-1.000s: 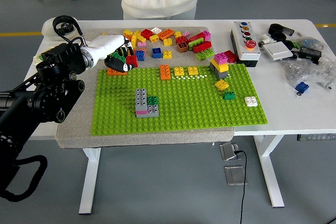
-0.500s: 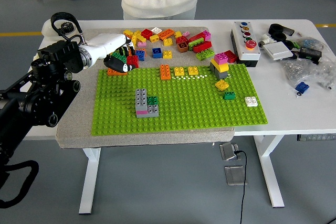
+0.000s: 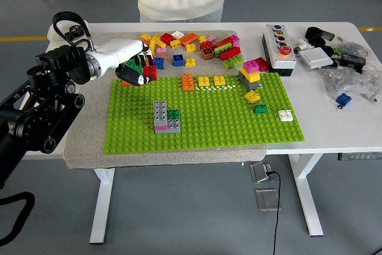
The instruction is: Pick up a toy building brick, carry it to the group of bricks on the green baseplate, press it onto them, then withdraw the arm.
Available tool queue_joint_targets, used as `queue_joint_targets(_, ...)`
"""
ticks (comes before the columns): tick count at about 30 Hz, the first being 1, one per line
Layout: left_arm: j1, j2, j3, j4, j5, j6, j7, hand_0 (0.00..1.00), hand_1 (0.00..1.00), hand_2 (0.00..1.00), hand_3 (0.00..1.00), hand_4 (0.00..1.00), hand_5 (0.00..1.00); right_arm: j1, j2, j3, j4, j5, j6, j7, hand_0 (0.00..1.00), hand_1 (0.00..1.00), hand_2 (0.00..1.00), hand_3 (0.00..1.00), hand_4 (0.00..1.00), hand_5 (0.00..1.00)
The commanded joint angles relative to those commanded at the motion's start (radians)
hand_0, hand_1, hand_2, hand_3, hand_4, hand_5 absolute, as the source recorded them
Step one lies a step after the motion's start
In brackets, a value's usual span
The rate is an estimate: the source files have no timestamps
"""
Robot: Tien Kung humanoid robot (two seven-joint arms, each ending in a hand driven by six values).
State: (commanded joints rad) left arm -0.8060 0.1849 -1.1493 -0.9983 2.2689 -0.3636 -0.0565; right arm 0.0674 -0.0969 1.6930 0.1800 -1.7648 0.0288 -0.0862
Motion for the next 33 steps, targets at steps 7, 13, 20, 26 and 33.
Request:
queue_joint_targets(7,0.037,0.015,-0.013,-0.080,0.000,-0.046,0.024,0.615,0.571,0.556,0.558,0.611,0.291,-0.003,0.000,0.004,0.000,0.000,0.000,0.001,0.744,0.639,0.681,0.634,0.853,0.565)
queue_joint_targets(13,0.072,0.021,-0.029,-0.137,0.000,-0.080,0.043,0.617,0.571,0.556,0.558,0.615,0.307,-0.004,0.001,0.007,0.000,0.001,0.000,0.001,0.744,0.640,0.681,0.633,0.853,0.566)
queue_joint_targets(20,0.116,0.029,-0.043,-0.207,0.000,-0.113,0.061,0.620,0.574,0.555,0.558,0.620,0.323,-0.004,0.001,0.010,0.000,0.002,-0.001,0.002,0.745,0.640,0.681,0.634,0.853,0.565)
queue_joint_targets(26,0.154,0.030,-0.042,-0.266,0.000,-0.135,0.075,0.624,0.575,0.556,0.557,0.624,0.337,-0.005,0.001,0.011,0.000,0.003,-0.001,0.002,0.745,0.640,0.681,0.634,0.854,0.568)
queue_joint_targets(33,0.181,0.023,-0.037,-0.308,0.000,-0.144,0.086,0.627,0.576,0.556,0.556,0.631,0.351,-0.004,0.001,0.010,0.000,0.004,-0.002,0.003,0.744,0.639,0.681,0.634,0.853,0.568)
